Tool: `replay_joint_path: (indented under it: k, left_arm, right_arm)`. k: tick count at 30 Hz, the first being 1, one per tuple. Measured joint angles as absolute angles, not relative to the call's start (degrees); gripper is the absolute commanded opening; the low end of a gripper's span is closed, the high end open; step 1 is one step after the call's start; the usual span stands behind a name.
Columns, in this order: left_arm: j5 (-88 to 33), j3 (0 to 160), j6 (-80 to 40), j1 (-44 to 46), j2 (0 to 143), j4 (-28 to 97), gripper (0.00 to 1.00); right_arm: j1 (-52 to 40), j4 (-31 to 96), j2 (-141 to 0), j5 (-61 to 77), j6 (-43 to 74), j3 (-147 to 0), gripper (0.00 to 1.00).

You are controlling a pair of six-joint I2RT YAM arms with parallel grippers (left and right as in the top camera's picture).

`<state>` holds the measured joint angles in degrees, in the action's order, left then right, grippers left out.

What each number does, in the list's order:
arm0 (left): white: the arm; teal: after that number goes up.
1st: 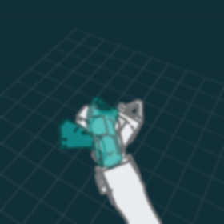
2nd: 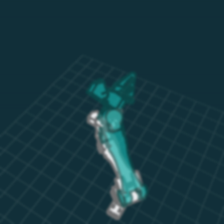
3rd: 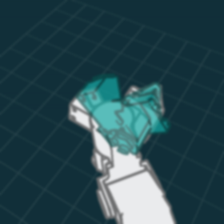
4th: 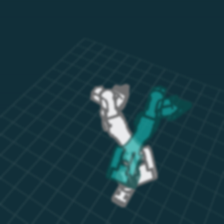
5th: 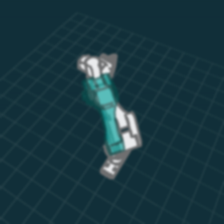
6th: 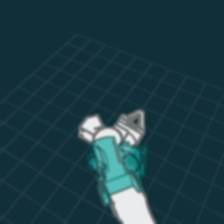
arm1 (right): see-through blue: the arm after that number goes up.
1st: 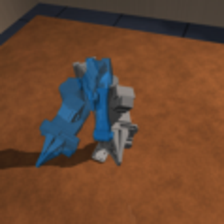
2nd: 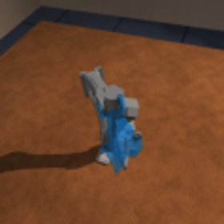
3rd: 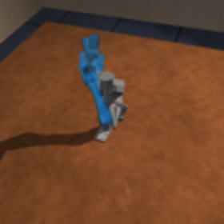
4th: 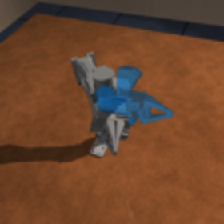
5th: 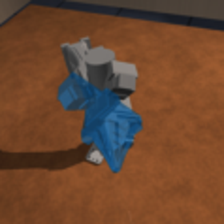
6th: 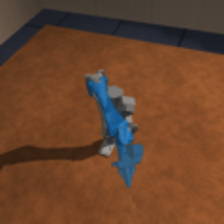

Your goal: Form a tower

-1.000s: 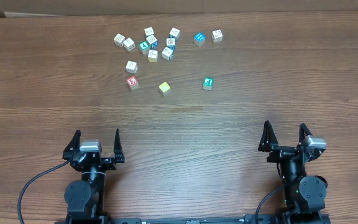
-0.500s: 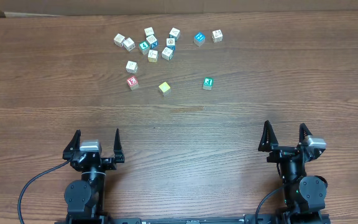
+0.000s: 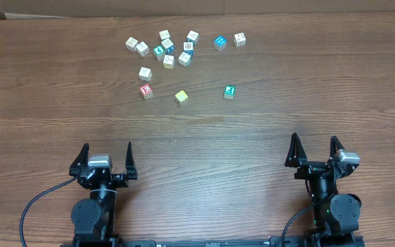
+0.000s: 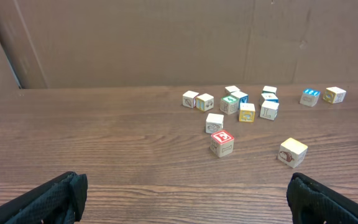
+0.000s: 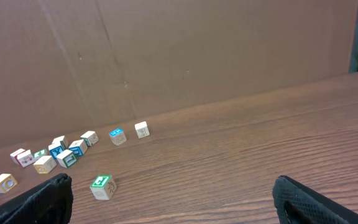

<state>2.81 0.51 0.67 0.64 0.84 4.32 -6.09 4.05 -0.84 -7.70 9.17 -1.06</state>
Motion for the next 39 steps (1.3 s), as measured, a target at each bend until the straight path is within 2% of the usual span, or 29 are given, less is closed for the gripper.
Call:
replay_joint_path:
  k: [39]
  left_arm:
    - [3.97, 0.49, 3.44, 0.64, 0.86, 1.63, 1.0]
  right_arm:
    - [-6.11, 4.1, -0.84, -7.73, 9.15, -1.06, 1.0]
